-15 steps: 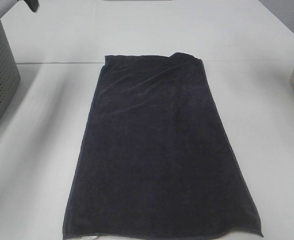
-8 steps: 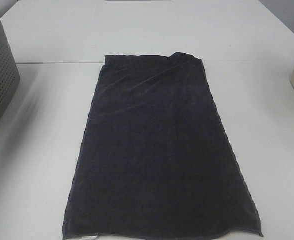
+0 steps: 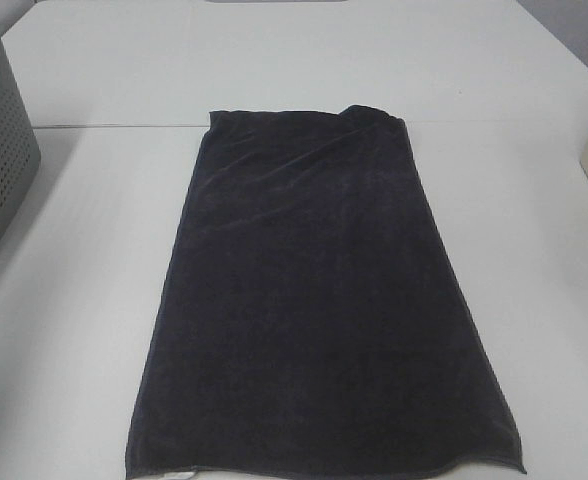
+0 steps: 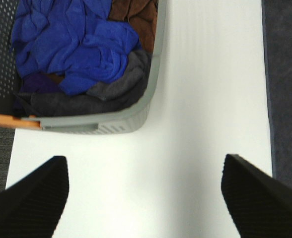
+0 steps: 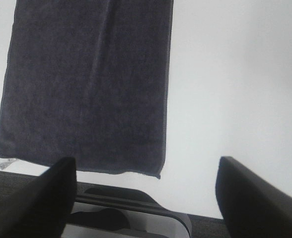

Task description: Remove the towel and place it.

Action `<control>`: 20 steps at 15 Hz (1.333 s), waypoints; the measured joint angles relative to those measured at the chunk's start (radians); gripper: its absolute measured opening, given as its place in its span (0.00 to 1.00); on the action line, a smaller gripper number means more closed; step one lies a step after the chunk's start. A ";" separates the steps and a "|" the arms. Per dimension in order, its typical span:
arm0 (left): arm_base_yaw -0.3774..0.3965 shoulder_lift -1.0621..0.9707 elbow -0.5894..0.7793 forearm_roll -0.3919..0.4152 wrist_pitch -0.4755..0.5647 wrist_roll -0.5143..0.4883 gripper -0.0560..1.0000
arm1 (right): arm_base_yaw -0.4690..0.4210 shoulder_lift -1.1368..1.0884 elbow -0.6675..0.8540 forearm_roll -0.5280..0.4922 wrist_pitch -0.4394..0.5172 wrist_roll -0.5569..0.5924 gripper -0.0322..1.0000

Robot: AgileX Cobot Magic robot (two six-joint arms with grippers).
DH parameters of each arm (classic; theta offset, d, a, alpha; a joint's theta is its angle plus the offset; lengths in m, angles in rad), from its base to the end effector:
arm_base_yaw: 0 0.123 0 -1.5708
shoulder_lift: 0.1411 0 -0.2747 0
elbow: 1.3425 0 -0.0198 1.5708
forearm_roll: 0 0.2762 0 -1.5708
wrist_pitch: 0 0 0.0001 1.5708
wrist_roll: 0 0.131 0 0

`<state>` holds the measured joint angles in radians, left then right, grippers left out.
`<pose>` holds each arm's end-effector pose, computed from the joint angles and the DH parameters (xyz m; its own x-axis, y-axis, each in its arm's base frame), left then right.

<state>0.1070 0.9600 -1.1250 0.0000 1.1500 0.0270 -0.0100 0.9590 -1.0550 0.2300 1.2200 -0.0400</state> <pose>0.2185 0.0235 0.3535 -0.7801 -0.0566 -0.6231 -0.0858 0.9962 0.0168 0.2097 0.0260 0.3280 -0.8596 0.0479 -0.5086 -0.0662 0.9767 0.2040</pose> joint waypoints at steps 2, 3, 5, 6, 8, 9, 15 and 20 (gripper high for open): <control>0.000 -0.157 0.151 0.000 0.003 0.004 0.80 | 0.000 -0.120 0.082 -0.002 0.000 0.000 0.77; 0.000 -0.249 0.225 0.000 0.017 0.004 0.80 | 0.000 -0.179 0.120 -0.006 0.000 0.000 0.77; 0.000 -0.394 0.311 0.033 0.028 0.004 0.80 | 0.000 -0.258 0.180 -0.009 0.001 0.000 0.77; 0.000 -0.485 0.357 0.068 0.030 0.004 0.80 | 0.000 -0.315 0.221 -0.011 0.001 0.000 0.77; 0.000 -0.633 0.424 0.136 0.031 0.004 0.79 | 0.000 -0.431 0.296 -0.022 0.001 0.000 0.77; -0.001 -0.685 0.456 0.146 0.031 0.004 0.79 | 0.000 -0.484 0.338 -0.031 0.001 -0.002 0.77; -0.119 -0.880 0.573 0.131 0.024 0.004 0.79 | 0.000 -0.826 0.562 -0.055 -0.017 -0.032 0.77; -0.119 -0.964 0.567 0.078 0.063 0.004 0.79 | 0.000 -0.963 0.566 -0.054 -0.032 -0.073 0.77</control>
<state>-0.0120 -0.0040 -0.5580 0.0780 1.2130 0.0310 -0.0100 -0.0040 -0.4890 0.1760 1.1880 -0.1130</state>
